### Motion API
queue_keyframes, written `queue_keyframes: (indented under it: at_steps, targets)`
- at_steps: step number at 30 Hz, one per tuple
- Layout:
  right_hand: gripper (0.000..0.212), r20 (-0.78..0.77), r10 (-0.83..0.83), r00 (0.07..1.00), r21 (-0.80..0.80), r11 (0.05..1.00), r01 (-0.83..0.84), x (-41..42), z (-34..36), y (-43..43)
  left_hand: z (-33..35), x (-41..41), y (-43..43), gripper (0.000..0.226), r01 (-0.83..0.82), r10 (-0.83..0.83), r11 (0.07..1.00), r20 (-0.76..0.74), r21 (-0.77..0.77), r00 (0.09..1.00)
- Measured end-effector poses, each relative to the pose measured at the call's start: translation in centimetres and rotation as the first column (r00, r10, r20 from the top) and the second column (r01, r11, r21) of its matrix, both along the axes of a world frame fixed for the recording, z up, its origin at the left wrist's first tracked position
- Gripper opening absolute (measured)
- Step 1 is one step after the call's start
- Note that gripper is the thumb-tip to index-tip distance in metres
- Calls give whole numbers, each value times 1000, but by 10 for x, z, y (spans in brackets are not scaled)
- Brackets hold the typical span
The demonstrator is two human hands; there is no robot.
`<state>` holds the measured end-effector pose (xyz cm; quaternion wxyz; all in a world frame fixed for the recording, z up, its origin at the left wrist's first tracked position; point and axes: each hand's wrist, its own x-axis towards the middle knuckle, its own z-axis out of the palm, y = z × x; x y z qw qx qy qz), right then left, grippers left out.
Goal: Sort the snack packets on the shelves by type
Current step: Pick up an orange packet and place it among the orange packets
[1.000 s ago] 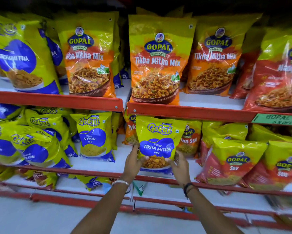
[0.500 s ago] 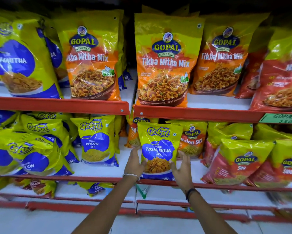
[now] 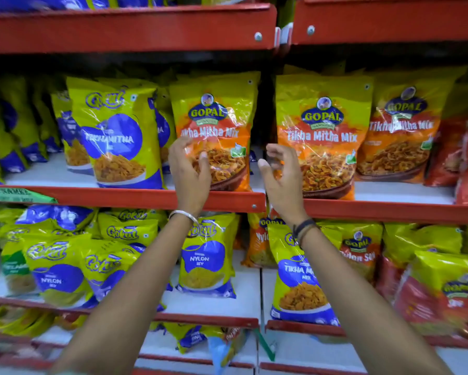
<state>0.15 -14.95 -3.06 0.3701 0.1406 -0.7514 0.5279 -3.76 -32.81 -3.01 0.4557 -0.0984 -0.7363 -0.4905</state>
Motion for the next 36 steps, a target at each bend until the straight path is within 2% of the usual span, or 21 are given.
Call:
queue_keyframes:
  at_steps: [2, 6, 12, 15, 20, 24, 27, 31, 36]
  targets:
    - [44, 111, 22, 994, 45, 999, -27, -20, 9, -15, 9, -21, -15, 39, 3, -8, 998, 82, 64, 997]
    - [76, 345, 44, 937, 78, 994, -75, -40, 8, -39, -1, -36, -36, 49, 220, -281, 943, 243, 250, 928]
    - [72, 405, 2, 914, 31, 999, -15, -44, -5, -50, -20, -41, -49, 76, 287, -302, 953, 402, 99, 864]
    - [79, 432, 4, 902, 36, 999, -21, -45, -6, -49, -16, -39, -48, 73, 327, -328, 941, 449, 84, 831]
    - [68, 367, 44, 929, -39, 999, -32, -34, -6, -47, -15, -32, -52, 70, 366, -407, 913, 387, 178, 827]
    - [76, 318, 79, 945, -84, 995, -55, -24, -17, -39, -21, -19, -49, 76, 436, -495, 865, 283, 247, 822]
    - [68, 260, 105, 960, -122, 990, -75, -10, -14, -27, -16, 1, -32, 74, 454, -517, 844, 211, 284, 829]
    - [62, 193, 132, 972, -221, 971, -88, 11, -2, 5, 1, 37, 3, 82, 437, -488, 852, 136, 290, 862]
    - [58, 150, 140, 979, -311, 946, -87, 48, 0, 69, 11, 76, 60, 82, 385, -435, 876, 129, 291, 891]
